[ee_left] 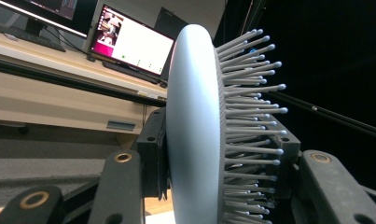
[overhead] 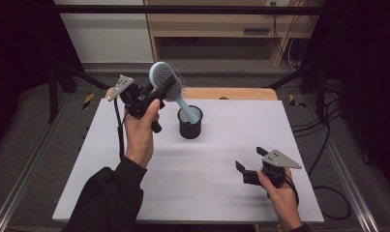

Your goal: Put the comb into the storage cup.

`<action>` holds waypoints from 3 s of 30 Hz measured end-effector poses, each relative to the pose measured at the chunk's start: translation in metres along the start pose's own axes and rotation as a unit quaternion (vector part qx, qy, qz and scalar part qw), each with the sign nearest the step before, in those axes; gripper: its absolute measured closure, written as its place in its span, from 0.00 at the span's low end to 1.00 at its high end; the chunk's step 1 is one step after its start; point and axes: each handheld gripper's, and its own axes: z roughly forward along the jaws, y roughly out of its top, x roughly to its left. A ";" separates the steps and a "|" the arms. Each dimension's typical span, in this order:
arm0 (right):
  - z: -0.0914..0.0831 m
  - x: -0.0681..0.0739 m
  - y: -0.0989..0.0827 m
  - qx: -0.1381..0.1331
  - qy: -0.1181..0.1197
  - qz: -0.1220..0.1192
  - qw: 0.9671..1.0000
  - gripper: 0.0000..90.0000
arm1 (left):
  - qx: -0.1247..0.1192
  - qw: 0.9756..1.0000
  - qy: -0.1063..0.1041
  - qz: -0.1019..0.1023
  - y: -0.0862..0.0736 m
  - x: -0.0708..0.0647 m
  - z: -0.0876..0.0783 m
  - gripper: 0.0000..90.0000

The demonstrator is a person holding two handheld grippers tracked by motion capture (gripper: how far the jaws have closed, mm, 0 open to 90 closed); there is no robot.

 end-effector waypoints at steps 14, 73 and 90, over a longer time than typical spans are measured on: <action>0.000 -0.001 0.000 -0.002 -0.001 0.004 1.000 0.07 | -0.003 1.000 0.012 0.018 0.002 0.006 0.016 0.58; 0.001 -0.002 0.000 -0.006 0.001 0.007 1.000 0.07 | 0.027 0.997 0.039 0.061 -0.006 0.017 0.045 0.58; 0.002 -0.002 0.000 -0.006 0.002 0.007 1.000 0.07 | 0.039 0.996 0.043 0.065 -0.016 0.020 0.050 0.58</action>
